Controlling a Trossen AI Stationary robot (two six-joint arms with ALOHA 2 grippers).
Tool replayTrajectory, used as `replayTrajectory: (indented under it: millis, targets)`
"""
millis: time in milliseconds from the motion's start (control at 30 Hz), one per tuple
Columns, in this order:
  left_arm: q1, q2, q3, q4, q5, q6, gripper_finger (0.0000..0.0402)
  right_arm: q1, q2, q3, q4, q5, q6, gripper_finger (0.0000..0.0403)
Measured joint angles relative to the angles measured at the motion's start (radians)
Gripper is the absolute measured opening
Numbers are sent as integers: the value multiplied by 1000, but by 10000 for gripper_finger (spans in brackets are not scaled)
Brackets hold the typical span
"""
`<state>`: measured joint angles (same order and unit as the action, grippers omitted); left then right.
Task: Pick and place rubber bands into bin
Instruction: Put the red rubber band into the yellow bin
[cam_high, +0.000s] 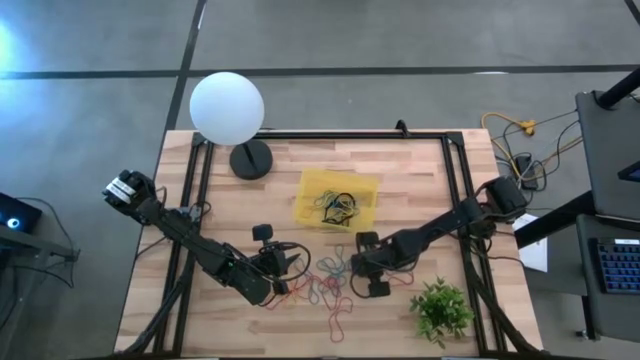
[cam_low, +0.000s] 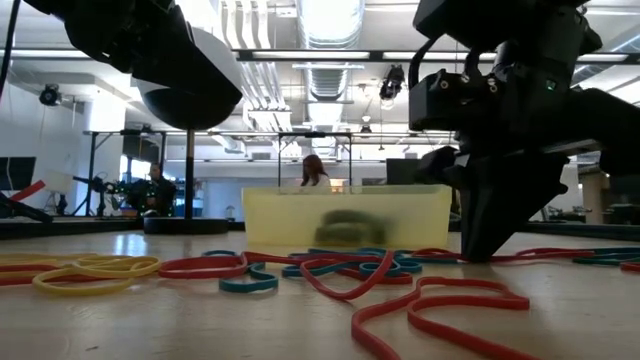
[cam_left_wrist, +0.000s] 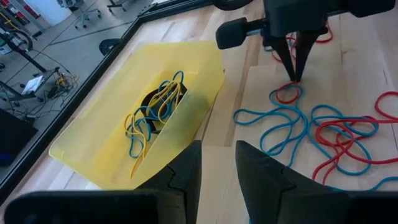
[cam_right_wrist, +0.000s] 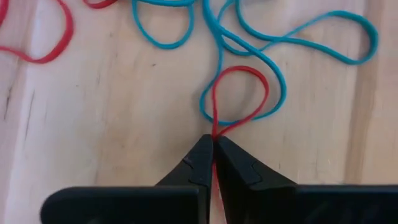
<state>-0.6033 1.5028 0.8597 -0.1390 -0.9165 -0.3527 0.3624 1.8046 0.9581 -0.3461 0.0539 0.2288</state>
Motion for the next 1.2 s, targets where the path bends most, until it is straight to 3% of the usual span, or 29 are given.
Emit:
replayTrajectory:
  millis: [367,533,900,1200]
  targets:
    - [0,0,0,-1,0,0,83,2,-60,92,-103,-2,-63,8]
    - [0,0,0,-1,0,1,83,4,-87,143,-184,49,-101,8]
    - [0,0,0,-1,0,1,83,4,-123,298,-352,262,-215,8]
    - [0,0,0,0,0,1,83,-26,-154,378,-363,536,-376,8]
